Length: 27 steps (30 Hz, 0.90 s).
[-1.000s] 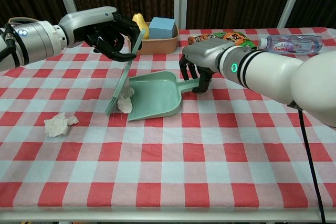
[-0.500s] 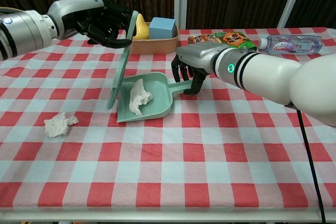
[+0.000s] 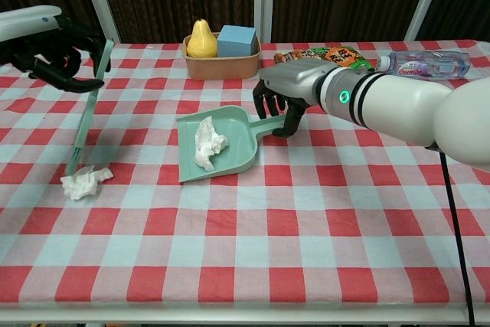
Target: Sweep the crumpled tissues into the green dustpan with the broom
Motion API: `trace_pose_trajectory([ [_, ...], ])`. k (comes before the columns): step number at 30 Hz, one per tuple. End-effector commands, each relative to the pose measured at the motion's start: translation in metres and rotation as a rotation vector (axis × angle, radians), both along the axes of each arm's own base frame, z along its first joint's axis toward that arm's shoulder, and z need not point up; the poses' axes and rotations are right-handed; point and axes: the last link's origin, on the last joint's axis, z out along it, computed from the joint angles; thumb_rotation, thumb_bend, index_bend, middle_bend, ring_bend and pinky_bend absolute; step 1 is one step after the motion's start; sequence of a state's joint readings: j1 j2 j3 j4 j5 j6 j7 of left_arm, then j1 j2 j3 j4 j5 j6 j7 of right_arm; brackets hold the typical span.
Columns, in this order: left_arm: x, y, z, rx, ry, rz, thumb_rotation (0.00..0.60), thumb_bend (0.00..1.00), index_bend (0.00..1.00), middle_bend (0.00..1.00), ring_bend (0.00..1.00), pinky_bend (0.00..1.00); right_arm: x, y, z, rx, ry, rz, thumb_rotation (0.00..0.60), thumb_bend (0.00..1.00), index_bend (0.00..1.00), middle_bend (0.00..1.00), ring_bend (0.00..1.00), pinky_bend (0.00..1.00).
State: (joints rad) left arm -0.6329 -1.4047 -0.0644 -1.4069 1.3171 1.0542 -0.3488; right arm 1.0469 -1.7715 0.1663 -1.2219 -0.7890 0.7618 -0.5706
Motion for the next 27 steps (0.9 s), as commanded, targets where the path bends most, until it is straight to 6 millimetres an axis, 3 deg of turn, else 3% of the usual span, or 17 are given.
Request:
trace_pose_trajectory([
  [1, -0.015, -0.018, 0.014, 0.052, 0.015, 0.079, 0.600, 0.48, 0.52, 0.54, 0.72, 0.89, -0.001, 0.000, 0.000, 0.001, 0.003, 0.001, 0.600, 0.37, 0.70, 0.60, 0.36, 0.20],
  [8, -0.015, -0.043, 0.019, 0.096, 0.011, 0.130, 0.600, 0.48, 0.52, 0.54, 0.72, 0.90, -0.001, 0.000, 0.000, 0.006, 0.006, 0.003, 0.600, 0.37, 0.70, 0.60, 0.36, 0.20],
  [14, -0.006, -0.054, -0.001, 0.048, -0.004, 0.146, 0.600, 0.48, 0.52, 0.54, 0.72, 0.90, -0.001, 0.002, -0.001, 0.011, 0.013, 0.007, 0.600, 0.37, 0.70, 0.60, 0.36, 0.20],
  [21, 0.019, -0.046, -0.024, 0.043, -0.058, 0.113, 0.600, 0.48, 0.52, 0.54, 0.72, 0.90, 0.002, 0.006, -0.002, 0.017, 0.018, 0.024, 0.600, 0.37, 0.70, 0.60, 0.36, 0.20],
  [27, 0.035, -0.027, -0.039, 0.016, -0.102, 0.105, 0.600, 0.48, 0.52, 0.54, 0.72, 0.90, 0.005, 0.009, -0.003, 0.021, 0.021, 0.034, 0.600, 0.37, 0.70, 0.60, 0.36, 0.20],
])
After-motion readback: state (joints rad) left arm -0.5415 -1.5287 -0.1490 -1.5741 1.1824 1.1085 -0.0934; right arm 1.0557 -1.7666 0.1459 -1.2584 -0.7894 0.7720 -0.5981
